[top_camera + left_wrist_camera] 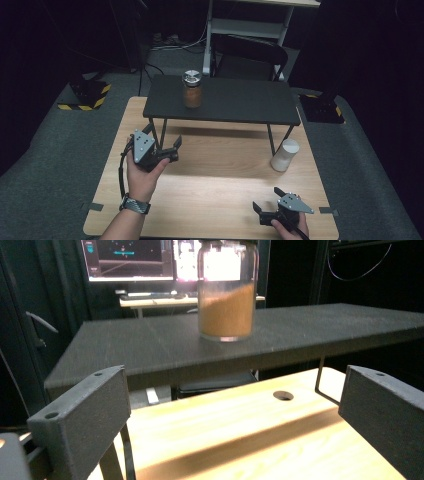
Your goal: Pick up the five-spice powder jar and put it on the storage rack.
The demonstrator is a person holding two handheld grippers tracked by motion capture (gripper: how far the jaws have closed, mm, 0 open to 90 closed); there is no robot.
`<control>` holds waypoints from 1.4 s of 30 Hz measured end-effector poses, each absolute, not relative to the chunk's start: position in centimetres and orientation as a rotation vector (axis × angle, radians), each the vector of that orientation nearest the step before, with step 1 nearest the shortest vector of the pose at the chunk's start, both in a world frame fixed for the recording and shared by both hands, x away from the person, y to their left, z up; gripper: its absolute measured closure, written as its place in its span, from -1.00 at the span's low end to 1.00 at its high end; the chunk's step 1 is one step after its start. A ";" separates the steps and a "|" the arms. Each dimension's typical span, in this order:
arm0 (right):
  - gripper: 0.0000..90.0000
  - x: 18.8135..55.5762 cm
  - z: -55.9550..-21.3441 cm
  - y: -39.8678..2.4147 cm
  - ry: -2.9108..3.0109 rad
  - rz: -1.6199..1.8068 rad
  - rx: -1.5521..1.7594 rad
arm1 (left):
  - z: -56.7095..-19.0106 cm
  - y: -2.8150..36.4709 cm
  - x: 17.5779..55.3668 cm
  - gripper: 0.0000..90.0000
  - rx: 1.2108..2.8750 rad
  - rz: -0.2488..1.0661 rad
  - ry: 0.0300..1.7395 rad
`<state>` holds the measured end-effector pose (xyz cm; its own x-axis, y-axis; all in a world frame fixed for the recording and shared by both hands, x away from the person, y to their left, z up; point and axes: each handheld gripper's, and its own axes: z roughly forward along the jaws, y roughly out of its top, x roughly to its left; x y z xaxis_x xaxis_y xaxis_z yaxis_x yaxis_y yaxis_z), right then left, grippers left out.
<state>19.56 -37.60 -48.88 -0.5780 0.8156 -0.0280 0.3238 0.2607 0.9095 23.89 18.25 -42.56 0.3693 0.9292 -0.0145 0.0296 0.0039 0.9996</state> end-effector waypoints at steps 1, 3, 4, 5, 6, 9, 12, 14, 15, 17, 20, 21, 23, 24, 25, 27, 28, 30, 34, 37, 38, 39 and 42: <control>-1.00 19.6 -48.9 -37.6 2.034 1.287 1.029 | -42.9 18.3 23.7 -0.99 1.383 0.902 0.950; -1.00 19.6 -48.9 -37.6 2.034 1.287 1.029 | -43.4 18.4 23.2 -0.99 1.386 0.900 0.954; -1.00 19.5 -48.9 -37.6 2.034 1.287 1.027 | -43.7 18.4 23.0 -0.99 1.390 0.903 0.953; -1.00 19.5 -48.9 -37.6 2.034 1.287 1.026 | -44.3 18.5 22.5 -0.99 1.391 0.898 0.953; -1.00 19.5 -48.9 -37.6 2.034 1.287 1.026 | -44.3 18.5 22.5 -0.99 1.391 0.898 0.953; -1.00 19.5 -48.9 -37.6 2.034 1.286 1.026 | -45.2 18.5 21.6 -0.99 1.389 0.903 0.953; -1.00 19.5 -48.9 -37.6 2.033 1.286 1.026 | -46.0 18.5 20.9 -0.99 1.395 0.890 0.963; -1.00 19.5 -48.9 -37.5 2.035 1.284 1.023 | -46.9 18.6 20.3 -0.99 1.404 0.886 0.962; -1.00 19.5 -48.9 -37.5 2.035 1.283 1.023 | -46.9 18.6 20.3 -0.99 1.404 0.886 0.962; -1.00 19.5 -48.9 -37.5 2.035 1.283 1.023 | -47.6 18.7 19.9 -0.99 1.410 0.881 0.963; -1.00 19.5 -48.9 -37.5 2.035 1.283 1.023 | -48.8 18.9 19.2 -0.99 1.430 0.861 0.975; -1.00 19.5 -48.9 -37.5 2.035 1.283 1.023 | -48.8 18.9 19.2 -0.99 1.430 0.861 0.975; -1.00 19.5 -48.9 -37.5 2.035 1.283 1.021 | -49.3 18.9 18.9 -0.99 1.437 0.855 0.985; -1.00 19.5 -48.9 -37.5 2.035 1.282 1.020 | -49.5 18.9 18.8 -0.99 1.441 0.853 0.988; -1.00 19.5 -48.9 -37.5 2.035 1.282 1.020 | -49.7 18.9 18.6 -0.99 1.446 0.854 0.989; -1.00 19.5 -48.9 -37.5 2.036 1.281 1.021 | -50.1 18.9 18.3 -0.99 1.445 0.848 1.004; -1.00 19.5 -48.9 -37.5 2.037 1.281 1.021 | -50.4 18.9 18.2 -0.99 1.449 0.841 1.011; -1.00 19.5 -48.8 -37.5 2.037 1.281 1.022 | -50.8 18.9 17.9 -0.99 1.462 0.836 1.017; -1.00 19.5 -48.8 -37.5 2.038 1.280 1.021 | -51.5 18.9 17.4 -0.99 1.487 0.822 1.032; -1.00 19.5 -48.8 -37.5 2.038 1.278 1.021 | -51.9 19.2 17.2 -0.99 1.496 0.787 1.047; -1.00 19.5 -48.8 -37.4 2.038 1.278 1.020 | -52.0 19.2 17.1 -0.99 1.499 0.783 1.055; -1.00 19.5 -48.8 -37.4 2.038 1.278 1.020 | -52.0 19.2 17.1 -0.99 1.499 0.783 1.055; -1.00 19.5 -48.8 -37.4 2.040 1.276 1.021 | -52.2 19.2 16.8 -0.99 1.526 0.786 1.050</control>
